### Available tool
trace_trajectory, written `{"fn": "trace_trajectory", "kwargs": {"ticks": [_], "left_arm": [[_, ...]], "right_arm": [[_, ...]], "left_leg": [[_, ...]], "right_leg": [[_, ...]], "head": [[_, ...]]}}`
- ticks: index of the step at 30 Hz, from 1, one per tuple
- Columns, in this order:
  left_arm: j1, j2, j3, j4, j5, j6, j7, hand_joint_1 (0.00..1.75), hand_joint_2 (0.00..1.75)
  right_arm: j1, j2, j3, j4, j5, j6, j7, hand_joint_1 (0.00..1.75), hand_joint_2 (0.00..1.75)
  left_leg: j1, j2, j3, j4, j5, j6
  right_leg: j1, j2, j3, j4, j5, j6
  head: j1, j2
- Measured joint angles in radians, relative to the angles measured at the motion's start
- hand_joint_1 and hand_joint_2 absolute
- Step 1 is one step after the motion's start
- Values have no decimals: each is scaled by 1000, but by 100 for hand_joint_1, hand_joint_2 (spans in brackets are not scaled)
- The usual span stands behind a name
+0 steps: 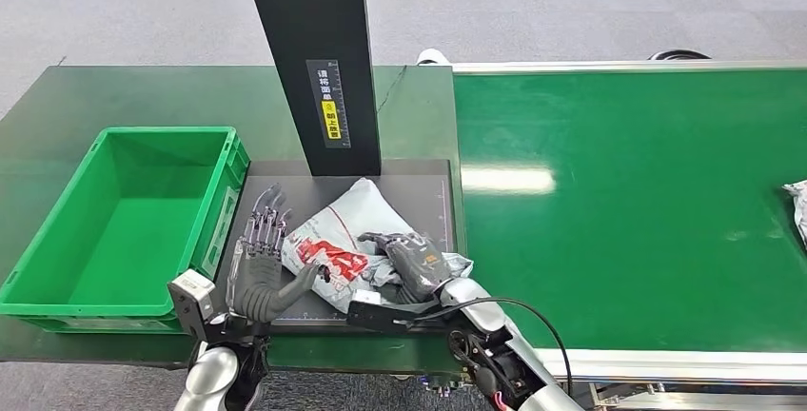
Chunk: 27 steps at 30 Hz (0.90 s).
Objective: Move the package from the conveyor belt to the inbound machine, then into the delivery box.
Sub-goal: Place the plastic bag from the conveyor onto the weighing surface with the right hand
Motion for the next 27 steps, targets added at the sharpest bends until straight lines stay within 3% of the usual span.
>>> {"fn": "trace_trajectory", "kwargs": {"ticks": [9,19,23,27], "left_arm": [[-4,4,-6,4,1,1,0,0,175],[-6,12,-9,19,-18,0,2,0,175],[-6,16,-21,20,-108,9,32,0,175],[-6,23,-51,20,-306,84,86,0,175]], "right_arm": [[44,-12,-19,-85,-98,34,-60,0,175],[152,-56,-134,-289,-440,190,-201,0,175],[203,-70,-202,-380,-494,215,-235,0,175],[251,-79,-269,-462,-528,238,-258,0,175]], "left_leg": [[0,0,-2,0,0,0],[0,0,-3,0,0,0],[0,0,-4,0,0,0],[0,0,-4,0,0,0]], "right_leg": [[0,0,-2,0,0,0],[0,0,-3,0,0,0],[0,0,-3,0,0,0],[0,0,-4,0,0,0]], "head": [[0,0],[0,0],[0,0],[0,0]]}}
